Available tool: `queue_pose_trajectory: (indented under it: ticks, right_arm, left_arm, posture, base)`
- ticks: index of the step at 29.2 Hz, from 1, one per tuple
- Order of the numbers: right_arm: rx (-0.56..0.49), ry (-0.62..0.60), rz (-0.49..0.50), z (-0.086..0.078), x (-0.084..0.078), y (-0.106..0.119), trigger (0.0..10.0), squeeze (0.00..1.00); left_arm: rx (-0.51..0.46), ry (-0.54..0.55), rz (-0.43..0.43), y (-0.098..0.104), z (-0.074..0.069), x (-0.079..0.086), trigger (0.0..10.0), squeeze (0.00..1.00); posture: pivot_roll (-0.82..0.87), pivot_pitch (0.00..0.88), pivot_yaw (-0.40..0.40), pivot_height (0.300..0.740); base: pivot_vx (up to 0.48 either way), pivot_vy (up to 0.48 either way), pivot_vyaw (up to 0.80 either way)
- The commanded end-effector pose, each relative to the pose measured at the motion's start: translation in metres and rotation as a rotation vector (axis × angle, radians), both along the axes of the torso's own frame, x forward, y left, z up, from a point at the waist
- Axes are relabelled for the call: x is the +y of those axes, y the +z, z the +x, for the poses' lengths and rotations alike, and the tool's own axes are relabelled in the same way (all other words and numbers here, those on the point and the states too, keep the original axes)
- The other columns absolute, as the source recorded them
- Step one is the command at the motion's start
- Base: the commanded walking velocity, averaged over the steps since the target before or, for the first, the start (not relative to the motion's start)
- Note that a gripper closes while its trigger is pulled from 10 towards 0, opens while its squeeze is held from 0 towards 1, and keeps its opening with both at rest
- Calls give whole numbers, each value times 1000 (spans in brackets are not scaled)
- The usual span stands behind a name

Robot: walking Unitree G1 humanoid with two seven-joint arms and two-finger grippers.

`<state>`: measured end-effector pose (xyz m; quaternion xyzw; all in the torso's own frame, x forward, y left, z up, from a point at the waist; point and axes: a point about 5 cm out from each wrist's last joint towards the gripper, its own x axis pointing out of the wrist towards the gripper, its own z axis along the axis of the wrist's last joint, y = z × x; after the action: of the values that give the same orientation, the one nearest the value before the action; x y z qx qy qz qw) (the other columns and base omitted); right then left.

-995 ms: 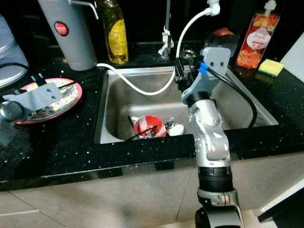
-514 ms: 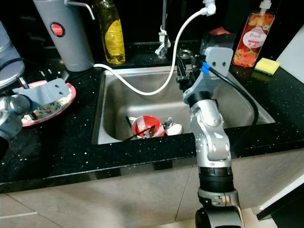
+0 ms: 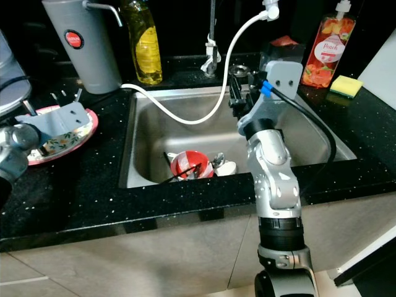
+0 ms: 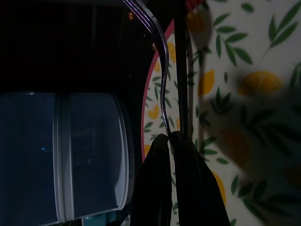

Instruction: Kitchen organization

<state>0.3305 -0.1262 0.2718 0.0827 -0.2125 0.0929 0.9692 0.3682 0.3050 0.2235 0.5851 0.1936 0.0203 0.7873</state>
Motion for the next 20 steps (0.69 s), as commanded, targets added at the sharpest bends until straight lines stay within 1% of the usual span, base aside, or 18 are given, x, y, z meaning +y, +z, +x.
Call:
queue_pose_trajectory:
  ticks: [1, 2, 3, 4, 5, 6, 8, 10, 13, 14, 15, 16, 17, 18, 19, 20]
  right_arm:
    - [-3, 0, 2, -1, -1, 2, 10000, 0]
    - [-3, 0, 2, -1, -1, 2, 10000, 0]
    - [-3, 0, 2, -1, -1, 1, 10000, 0]
    - [-2, 0, 1, -1, -1, 1, 10000, 0]
    - [-2, 0, 1, -1, -1, 1, 10000, 0]
    - [-3, 1, 2, -1, -1, 2, 10000, 0]
    - [-5, 1, 2, -1, -1, 2, 10000, 0]
    - [-5, 1, 2, -1, -1, 2, 10000, 0]
    - [-7, -2, 2, -2, -2, 3, 10000, 0]
    - [-7, -2, 2, -2, -2, 3, 10000, 0]
    - [-9, -3, 1, -2, -3, 3, 10000, 0]
    - [-11, -4, 0, -2, -3, 3, 10000, 0]
    - [-11, -4, 0, -2, -3, 3, 10000, 0]
    - [-13, -5, -1, -2, -4, 4, 10000, 0]
    - [-16, -5, -1, -3, -4, 5, 10000, 0]
    - [-16, -5, -1, -3, -4, 5, 10000, 0]
  left_arm:
    - [-61, -66, -43, 10, 7, -18, 0, 0]
    - [-61, -66, -43, 10, 7, -18, 0, 0]
    - [-84, -84, -60, 15, 9, -23, 0, 0]
    - [-127, -118, -76, 22, 11, -30, 10000, 0]
    - [-155, -140, -86, 26, 12, -35, 10000, 0]
    - [-269, -215, -114, 45, 15, -52, 10000, 0]
    - [-382, -251, -216, 63, 16, -66, 10000, 0]
    - [-390, -252, -227, 64, 16, -67, 10000, 0]
    - [-517, -335, -352, 86, 12, -84, 10000, 0]
    - [-517, -335, -352, 86, 12, -84, 10000, 0]
    - [-540, -374, -464, 93, 10, -93, 10000, 0]
    - [-544, -404, -635, 98, 9, -101, 10000, 0]
    - [-544, -404, -635, 98, 9, -101, 10000, 0]
    - [-504, -429, -793, 99, 7, -109, 10000, 0]
    - [-442, -445, -895, 96, 6, -116, 10000, 0]
    - [-442, -445, -895, 96, 6, -116, 10000, 0]
  posture:
    - [106, 0, -14, 740]
    - [106, 0, -14, 740]
    - [106, 0, -14, 740]
    - [106, 0, -14, 740]
    - [106, 0, -14, 740]
    - [102, 0, -13, 740]
    - [102, 0, -13, 740]
    - [98, 0, -11, 740]
    - [96, 0, -11, 740]
    - [96, 0, -11, 740]
    - [91, 0, -10, 740]
    - [88, 0, -9, 740]
    - [88, 0, -9, 740]
    - [85, 0, -8, 740]
    - [85, 0, -8, 740]
    - [85, 0, -8, 740]
  base:
    - [0, 0, 0]
    - [0, 0, 0]
    - [0, 0, 0]
    - [0, 0, 0]
    - [0, 0, 0]
    - [0, 0, 0]
    - [0, 0, 0]
    - [0, 0, 0]
    - [0, 0, 0]
    - [0, 0, 0]
    - [0, 0, 0]
    - [0, 0, 0]
    - [0, 0, 0]
    - [0, 0, 0]
    - [0, 0, 0]
    - [0, 0, 0]
